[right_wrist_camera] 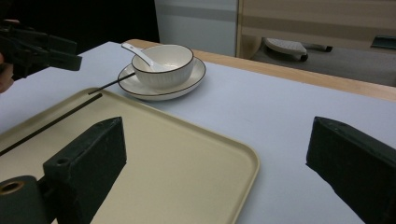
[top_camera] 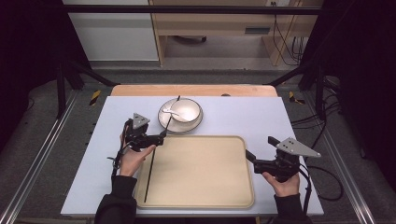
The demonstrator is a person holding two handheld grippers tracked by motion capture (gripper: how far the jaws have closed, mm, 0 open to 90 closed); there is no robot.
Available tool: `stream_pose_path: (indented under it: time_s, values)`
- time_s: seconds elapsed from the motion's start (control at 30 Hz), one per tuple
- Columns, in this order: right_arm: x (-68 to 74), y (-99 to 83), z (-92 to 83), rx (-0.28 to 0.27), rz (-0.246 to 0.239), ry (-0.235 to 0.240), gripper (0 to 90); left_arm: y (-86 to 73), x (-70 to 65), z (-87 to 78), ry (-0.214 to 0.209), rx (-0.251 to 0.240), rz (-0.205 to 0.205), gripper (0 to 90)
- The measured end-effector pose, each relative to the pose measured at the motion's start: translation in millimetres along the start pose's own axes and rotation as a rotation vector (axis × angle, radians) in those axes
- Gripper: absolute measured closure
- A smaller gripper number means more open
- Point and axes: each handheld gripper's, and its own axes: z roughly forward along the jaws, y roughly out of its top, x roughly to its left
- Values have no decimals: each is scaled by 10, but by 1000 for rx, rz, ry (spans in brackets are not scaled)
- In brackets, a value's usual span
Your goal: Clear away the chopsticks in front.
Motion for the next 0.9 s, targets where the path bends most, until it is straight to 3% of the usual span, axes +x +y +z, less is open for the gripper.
stream_pose_path:
  time_s: [0.27,0.63,0.9]
  values:
    - [-7,-2,3,5,-1,-2,50,51,23,261,11,65,46,179]
    - [-20,-4,-5,5,7,-3,50,120,68,511,14,125,72,232]
    - [-22,-12,13,10,8,-2,51,132,106,680,40,161,82,370]
